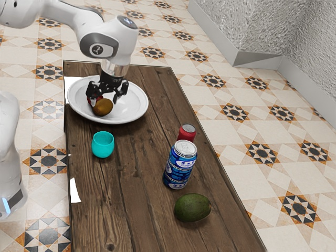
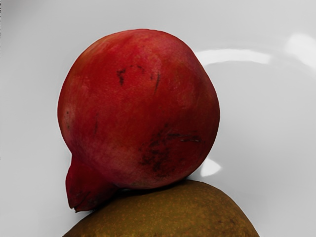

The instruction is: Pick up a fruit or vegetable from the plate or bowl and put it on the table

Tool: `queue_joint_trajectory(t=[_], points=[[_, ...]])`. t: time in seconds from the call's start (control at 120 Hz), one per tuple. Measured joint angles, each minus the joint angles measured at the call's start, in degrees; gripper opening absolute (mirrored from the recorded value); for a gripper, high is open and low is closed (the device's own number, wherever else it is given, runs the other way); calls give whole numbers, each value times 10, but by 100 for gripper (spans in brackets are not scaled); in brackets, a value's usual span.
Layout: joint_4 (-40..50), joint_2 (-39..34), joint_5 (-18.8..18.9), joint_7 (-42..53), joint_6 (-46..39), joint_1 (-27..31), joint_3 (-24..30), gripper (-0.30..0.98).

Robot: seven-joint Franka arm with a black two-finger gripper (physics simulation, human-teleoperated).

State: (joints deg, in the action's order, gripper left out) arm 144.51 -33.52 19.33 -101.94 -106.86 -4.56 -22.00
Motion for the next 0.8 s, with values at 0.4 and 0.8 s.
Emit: queue_joint_trajectory(t=[0.4, 0.8], points=[[5, 0, 1, -11, 1, -11, -3, 64], [14, 0, 1, -15, -2, -10, -4, 63]])
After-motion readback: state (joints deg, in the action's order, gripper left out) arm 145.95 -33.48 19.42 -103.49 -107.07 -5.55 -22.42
